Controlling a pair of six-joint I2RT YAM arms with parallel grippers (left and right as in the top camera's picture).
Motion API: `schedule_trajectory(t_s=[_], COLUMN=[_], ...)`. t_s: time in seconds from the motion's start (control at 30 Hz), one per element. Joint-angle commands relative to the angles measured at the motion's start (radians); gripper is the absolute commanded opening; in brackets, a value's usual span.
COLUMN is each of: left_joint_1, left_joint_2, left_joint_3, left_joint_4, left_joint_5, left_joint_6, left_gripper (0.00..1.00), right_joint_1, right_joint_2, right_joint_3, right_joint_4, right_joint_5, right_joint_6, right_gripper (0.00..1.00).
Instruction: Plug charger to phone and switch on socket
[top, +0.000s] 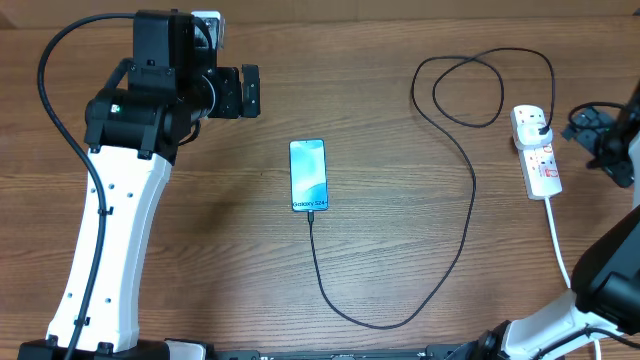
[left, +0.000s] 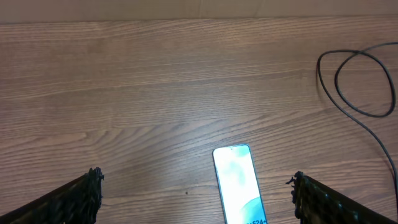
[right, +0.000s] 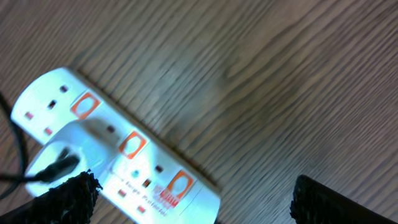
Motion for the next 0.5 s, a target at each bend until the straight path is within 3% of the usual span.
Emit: schedule_trajectory(t_s=[0.0,0.47], left_joint_1=[0.004,0.004], left_joint_2=[0.007,0.007], left_joint_3=[0.007,0.007], left_joint_4=[0.003,0.003], left_joint_5=[-0.007,-0.007], left_joint_6=[0.012,0.012], left_gripper=[1.0,0.99], right_joint_1=[-0.02,-0.02], right_joint_2=[0.025,0.192], right_joint_3=[0.002,0.002], right_joint_4=[0.035,0.106], right_joint_5=[-0.003,-0.072], right_joint_6=[-0.02,-0.05], right_gripper=[1.0,1.0])
